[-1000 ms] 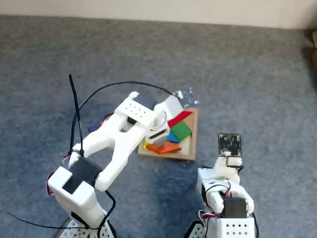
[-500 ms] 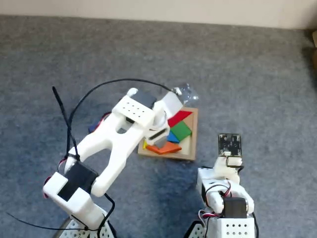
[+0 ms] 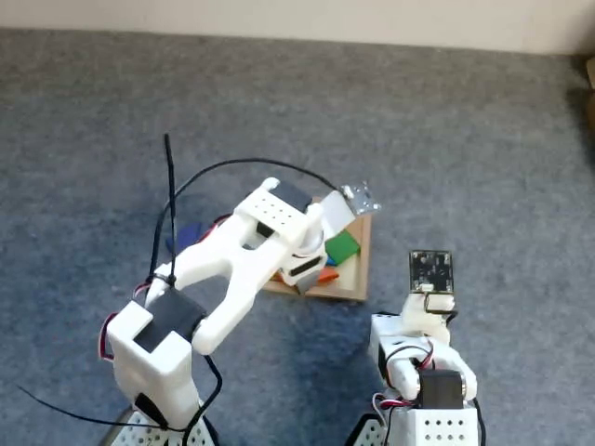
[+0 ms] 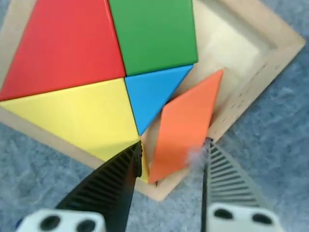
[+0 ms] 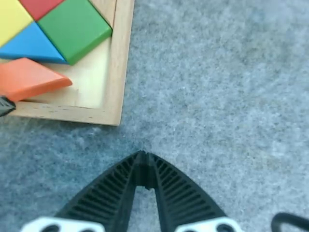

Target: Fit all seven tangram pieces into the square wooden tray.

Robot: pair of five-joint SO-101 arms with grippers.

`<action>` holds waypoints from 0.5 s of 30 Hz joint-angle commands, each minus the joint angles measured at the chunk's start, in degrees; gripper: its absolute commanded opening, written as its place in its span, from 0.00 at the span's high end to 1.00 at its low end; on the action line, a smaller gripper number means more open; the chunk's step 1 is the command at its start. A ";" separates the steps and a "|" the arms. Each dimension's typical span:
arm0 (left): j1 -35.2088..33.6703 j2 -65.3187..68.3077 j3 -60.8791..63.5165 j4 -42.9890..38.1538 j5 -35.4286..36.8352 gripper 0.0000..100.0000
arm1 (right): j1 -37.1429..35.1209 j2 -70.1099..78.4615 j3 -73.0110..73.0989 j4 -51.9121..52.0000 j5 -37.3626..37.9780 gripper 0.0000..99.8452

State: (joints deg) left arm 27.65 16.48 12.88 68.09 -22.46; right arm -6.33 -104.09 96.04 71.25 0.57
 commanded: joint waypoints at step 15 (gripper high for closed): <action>3.47 -1.71 -5.05 4.04 0.44 0.88 | 0.57 -0.84 7.87 0.40 -0.18 1.00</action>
State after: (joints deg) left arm 32.31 16.04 11.82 70.20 -22.64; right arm -6.33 -104.09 96.04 71.25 0.57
